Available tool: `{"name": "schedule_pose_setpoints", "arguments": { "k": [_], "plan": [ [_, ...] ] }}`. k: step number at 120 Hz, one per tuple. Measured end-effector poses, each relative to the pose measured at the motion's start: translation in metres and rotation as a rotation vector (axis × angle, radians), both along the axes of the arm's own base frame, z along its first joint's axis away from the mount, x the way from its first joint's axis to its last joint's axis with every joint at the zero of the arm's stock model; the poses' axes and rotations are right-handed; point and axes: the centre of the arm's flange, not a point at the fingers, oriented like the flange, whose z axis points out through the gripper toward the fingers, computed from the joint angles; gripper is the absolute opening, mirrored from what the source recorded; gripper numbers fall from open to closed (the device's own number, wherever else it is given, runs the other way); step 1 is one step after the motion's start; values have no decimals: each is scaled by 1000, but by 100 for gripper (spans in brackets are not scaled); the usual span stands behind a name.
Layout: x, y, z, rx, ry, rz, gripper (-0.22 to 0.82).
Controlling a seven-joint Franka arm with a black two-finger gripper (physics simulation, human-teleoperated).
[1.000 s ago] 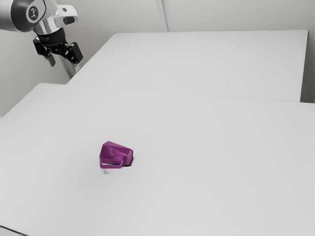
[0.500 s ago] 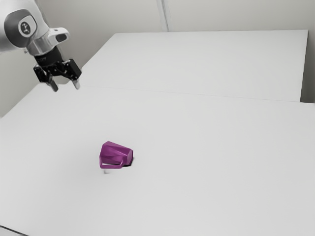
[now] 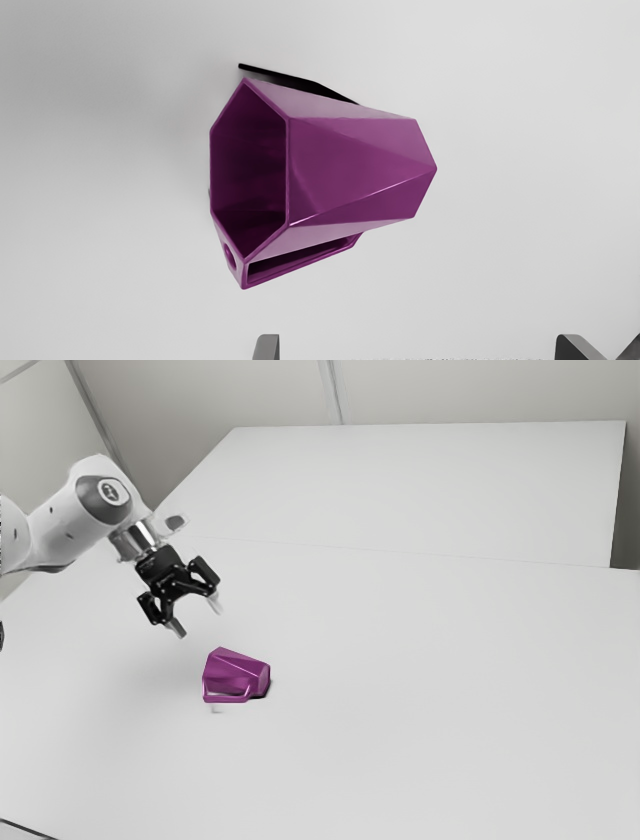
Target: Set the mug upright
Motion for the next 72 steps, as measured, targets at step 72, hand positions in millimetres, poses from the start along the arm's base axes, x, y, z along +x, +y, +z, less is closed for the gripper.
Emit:
{"name": "schedule_pose_setpoints", "arguments": {
  "k": [72],
  "plan": [
    [14,31,-94,-154,73,69,60]
  ]
}}
